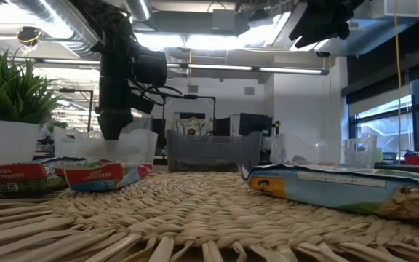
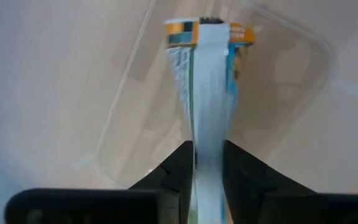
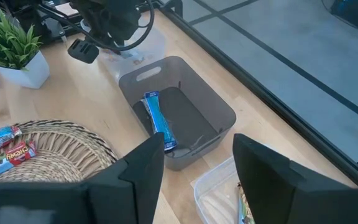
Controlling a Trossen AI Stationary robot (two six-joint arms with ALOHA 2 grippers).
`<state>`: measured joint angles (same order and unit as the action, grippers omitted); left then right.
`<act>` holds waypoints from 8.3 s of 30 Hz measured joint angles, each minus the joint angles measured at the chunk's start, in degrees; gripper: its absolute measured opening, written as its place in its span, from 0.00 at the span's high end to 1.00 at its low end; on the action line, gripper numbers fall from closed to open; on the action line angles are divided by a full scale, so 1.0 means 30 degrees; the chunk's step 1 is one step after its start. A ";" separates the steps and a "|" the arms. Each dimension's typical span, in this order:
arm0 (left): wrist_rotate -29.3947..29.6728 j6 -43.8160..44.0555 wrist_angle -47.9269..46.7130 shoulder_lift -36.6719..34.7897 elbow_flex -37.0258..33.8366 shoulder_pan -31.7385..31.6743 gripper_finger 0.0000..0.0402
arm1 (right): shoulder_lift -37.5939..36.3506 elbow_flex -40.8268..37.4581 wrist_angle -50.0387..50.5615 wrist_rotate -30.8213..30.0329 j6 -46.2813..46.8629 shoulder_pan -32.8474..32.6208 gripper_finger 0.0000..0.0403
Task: Pick and place Granola Bars by type
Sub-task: Put the yellow granola bar into the left transparent bin, then put the blue granola bar into the black bin, then put the red granola bar into the right transparent bin
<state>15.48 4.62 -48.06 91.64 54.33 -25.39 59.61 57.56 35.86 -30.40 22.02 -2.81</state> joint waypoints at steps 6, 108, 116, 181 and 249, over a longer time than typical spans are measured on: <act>0.0125 0.0218 -0.0075 0.0000 0.0000 -0.0006 0.73 | 0.0000 0.0000 0.0000 0.0002 0.0043 0.0000 0.52; -0.3139 4.0035 -0.2855 0.2688 0.0036 2.6588 0.42 | 0.0000 0.0000 0.0143 0.1175 -0.0006 0.0000 0.52; -0.3148 4.0698 -0.2649 0.2696 0.0029 2.6579 0.49 | 0.0000 0.0004 0.0146 0.1167 -0.0071 0.0000 0.52; -0.1882 -0.0243 1.2045 -0.4576 0.2667 0.3516 0.82 | 0.0000 0.0000 -0.1144 0.2242 0.2174 0.0000 0.52; -0.3695 -0.3480 1.5700 0.4130 0.2667 0.1608 0.57 | 0.9428 0.0641 0.7271 1.1684 3.0106 -1.3187 0.52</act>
<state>4.40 -5.82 -0.96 104.02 62.33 -20.57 87.90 59.48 57.67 4.66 112.33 -42.37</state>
